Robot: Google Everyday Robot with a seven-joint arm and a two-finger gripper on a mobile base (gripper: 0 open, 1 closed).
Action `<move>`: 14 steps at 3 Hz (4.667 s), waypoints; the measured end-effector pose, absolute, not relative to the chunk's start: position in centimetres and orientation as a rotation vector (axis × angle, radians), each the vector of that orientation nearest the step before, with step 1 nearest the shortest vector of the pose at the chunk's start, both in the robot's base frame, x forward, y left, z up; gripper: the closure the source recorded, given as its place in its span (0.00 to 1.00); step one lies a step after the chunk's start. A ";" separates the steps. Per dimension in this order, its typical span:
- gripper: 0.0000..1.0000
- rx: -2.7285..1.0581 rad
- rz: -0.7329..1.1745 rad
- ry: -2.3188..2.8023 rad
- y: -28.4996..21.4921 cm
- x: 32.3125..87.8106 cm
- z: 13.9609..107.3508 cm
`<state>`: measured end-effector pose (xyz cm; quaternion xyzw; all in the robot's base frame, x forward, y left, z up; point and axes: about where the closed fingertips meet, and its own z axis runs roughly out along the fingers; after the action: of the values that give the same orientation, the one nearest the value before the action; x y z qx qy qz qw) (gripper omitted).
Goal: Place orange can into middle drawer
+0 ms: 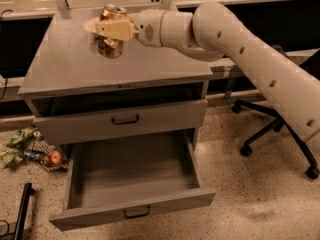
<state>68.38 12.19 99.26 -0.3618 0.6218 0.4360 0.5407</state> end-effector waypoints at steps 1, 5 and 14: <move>1.00 -0.876 1.050 1.549 12.1 66.4 95.1; 1.00 -1.008 1.126 1.672 16.5 57.8 89.2; 1.00 -1.441 0.724 1.638 19.1 52.3 56.0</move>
Offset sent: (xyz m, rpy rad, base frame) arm -0.0243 0.0058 -0.0498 -0.0574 0.0905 0.0311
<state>52.26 19.14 55.96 -0.5720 0.6502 0.2872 0.4093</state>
